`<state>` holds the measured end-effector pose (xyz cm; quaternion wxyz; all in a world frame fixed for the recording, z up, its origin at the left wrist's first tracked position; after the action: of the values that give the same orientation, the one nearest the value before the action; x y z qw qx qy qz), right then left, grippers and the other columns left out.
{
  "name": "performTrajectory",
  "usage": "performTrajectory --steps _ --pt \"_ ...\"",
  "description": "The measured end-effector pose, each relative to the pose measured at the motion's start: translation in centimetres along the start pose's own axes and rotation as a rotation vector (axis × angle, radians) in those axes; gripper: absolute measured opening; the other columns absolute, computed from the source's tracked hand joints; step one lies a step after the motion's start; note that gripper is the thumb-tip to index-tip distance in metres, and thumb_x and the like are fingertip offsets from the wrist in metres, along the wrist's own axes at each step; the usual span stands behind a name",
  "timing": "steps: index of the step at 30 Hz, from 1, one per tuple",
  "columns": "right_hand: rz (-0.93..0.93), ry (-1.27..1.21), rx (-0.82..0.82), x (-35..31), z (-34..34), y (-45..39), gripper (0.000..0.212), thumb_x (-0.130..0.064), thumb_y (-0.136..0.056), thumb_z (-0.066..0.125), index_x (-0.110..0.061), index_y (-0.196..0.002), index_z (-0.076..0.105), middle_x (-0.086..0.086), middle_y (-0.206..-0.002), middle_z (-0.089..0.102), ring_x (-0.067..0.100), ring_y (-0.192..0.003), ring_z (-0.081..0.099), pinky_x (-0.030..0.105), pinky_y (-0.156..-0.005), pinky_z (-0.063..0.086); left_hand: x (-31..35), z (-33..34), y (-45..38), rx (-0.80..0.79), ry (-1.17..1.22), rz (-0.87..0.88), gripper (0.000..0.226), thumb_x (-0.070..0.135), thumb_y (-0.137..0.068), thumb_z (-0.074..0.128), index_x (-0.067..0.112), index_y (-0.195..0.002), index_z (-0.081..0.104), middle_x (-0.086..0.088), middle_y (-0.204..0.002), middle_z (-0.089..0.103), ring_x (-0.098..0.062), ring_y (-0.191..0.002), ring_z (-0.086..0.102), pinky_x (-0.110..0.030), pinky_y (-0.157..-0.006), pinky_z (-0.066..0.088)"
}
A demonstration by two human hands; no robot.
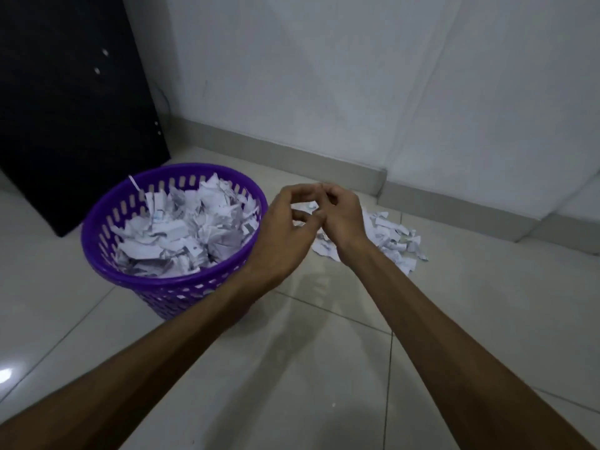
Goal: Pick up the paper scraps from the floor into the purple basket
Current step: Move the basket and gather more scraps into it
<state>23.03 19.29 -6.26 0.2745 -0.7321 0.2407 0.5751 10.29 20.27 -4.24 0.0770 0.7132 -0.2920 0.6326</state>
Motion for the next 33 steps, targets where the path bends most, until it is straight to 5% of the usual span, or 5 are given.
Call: performTrajectory --steps 4,11,17,24,33 --pt "-0.089 0.034 -0.088 -3.4 3.2 -0.5 0.021 -0.030 -0.096 0.060 -0.014 -0.103 0.073 -0.002 -0.095 0.073 0.010 -0.086 0.066 0.027 -0.079 0.054 1.0 -5.1 -2.6 0.105 -0.098 0.039 0.039 0.022 -0.095 0.060 0.022 -0.132 0.048 0.012 -0.125 0.055 -0.002 -0.103 0.058 -0.010 -0.077 0.052" --pt "-0.198 0.238 -0.229 -5.4 7.6 -1.0 0.018 -0.034 -0.094 0.063 -0.021 -0.097 0.075 -0.010 -0.094 0.073 0.000 -0.082 0.065 0.009 -0.068 0.048 -2.0 -15.1 -6.5 0.261 -0.222 -0.117 0.038 0.009 -0.095 0.055 0.019 -0.131 0.050 0.006 -0.123 0.057 -0.009 -0.107 0.056 -0.037 -0.097 0.050" --pt "-0.209 0.403 -0.271 -7.7 9.0 -2.9 0.009 -0.035 -0.083 0.076 -0.028 -0.087 0.079 -0.014 -0.085 0.074 -0.002 -0.080 0.067 0.022 -0.075 0.053 -1.7 -18.5 -9.5 0.298 -0.180 -0.195 0.037 0.015 -0.094 0.060 0.020 -0.130 0.051 0.008 -0.121 0.055 -0.008 -0.101 0.056 -0.031 -0.089 0.050" --pt "-0.193 0.492 -0.243 -7.7 7.5 -5.2 0.009 -0.034 -0.087 0.069 -0.031 -0.082 0.076 -0.017 -0.084 0.072 0.000 -0.080 0.066 0.035 -0.076 0.059 -0.3 -14.5 -12.5 0.241 -0.107 -0.167 0.030 0.017 -0.095 0.059 0.018 -0.125 0.054 0.006 -0.118 0.058 -0.018 -0.109 0.058 -0.037 -0.095 0.051" --pt "0.010 0.568 -0.005 4.0 -6.5 -7.4 0.011 -0.028 -0.089 0.067 -0.020 -0.091 0.075 -0.007 -0.093 0.073 0.007 -0.087 0.066 0.017 -0.078 0.050 2.2 2.2 -15.9 -0.014 0.258 -0.264 0.027 0.014 -0.093 0.061 0.015 -0.120 0.056 0.000 -0.101 0.062 -0.015 -0.089 0.062 -0.031 -0.084 0.053"
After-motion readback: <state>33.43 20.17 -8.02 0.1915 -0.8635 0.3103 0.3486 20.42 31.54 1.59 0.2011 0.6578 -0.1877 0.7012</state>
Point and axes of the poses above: each hand's wrist, its own y-axis away from the middle knuckle, its own z-axis out of the palm, x = y × z, the point moved 1 cm from there along -y, towards the middle knuckle
